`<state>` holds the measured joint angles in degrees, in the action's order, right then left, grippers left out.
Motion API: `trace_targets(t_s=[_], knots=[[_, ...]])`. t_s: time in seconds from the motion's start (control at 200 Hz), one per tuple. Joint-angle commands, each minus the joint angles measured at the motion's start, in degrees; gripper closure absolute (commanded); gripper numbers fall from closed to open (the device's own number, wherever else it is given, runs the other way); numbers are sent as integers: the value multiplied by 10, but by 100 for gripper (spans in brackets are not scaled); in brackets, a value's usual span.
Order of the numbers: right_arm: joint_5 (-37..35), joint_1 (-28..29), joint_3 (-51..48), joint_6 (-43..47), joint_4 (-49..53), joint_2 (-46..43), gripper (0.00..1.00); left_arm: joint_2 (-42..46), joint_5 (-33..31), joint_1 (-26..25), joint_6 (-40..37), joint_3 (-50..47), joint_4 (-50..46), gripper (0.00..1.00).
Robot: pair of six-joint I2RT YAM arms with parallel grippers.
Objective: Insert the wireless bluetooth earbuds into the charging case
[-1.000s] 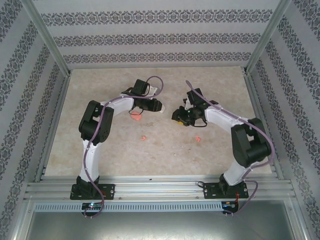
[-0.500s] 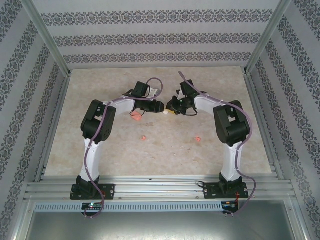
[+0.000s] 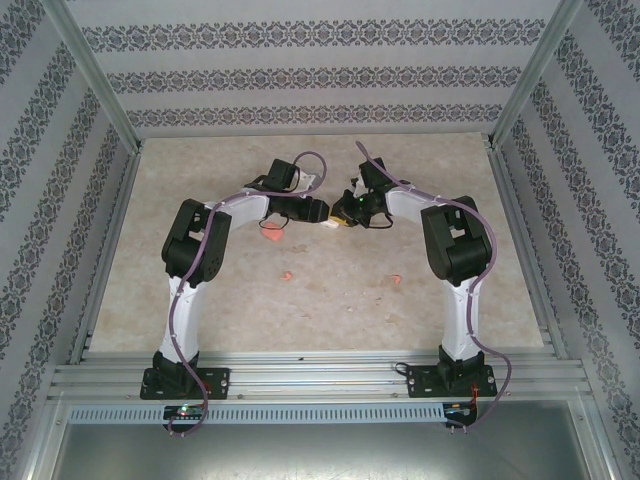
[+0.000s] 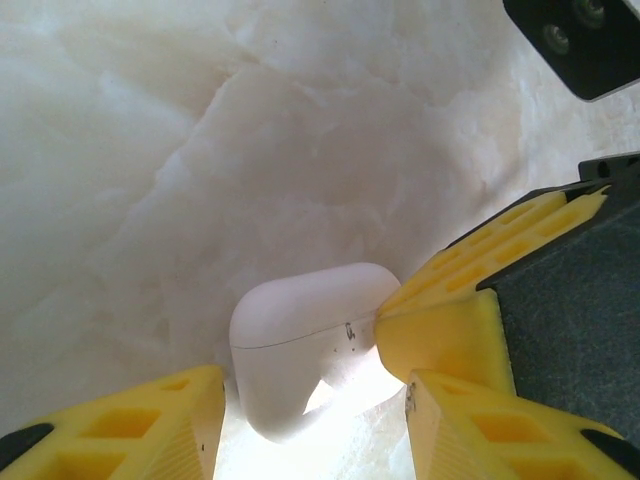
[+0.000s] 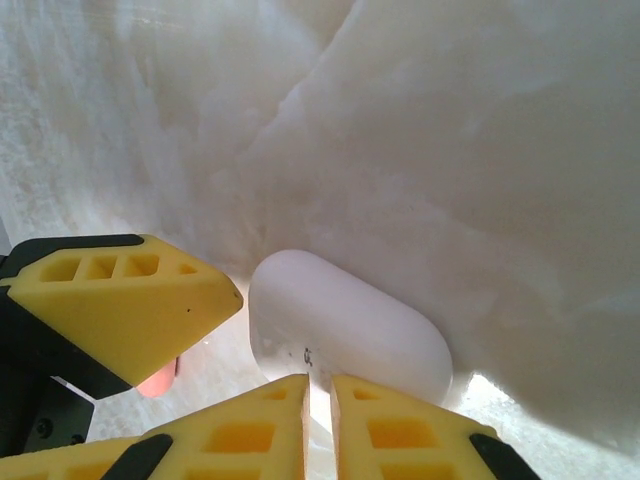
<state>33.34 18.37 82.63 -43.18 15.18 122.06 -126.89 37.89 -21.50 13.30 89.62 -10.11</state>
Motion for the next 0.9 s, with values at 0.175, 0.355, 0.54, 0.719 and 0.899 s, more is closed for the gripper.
trace_targets(t_s=[0.175,0.355,0.54,0.719,0.899], knots=[[-45,-2,65,68,95,-30,83,113,-57,46,-29,-36,-25,48],[-87,18,141,130,174,-29,79,194,-109,92,-3,-112,-32,47],[-122,69,227,194,245,1,70,289,-148,128,13,-231,-21,46],[-157,143,363,272,336,79,56,369,-166,149,22,-343,-21,44],[-189,192,474,321,385,155,51,436,-165,162,41,-435,-25,40]])
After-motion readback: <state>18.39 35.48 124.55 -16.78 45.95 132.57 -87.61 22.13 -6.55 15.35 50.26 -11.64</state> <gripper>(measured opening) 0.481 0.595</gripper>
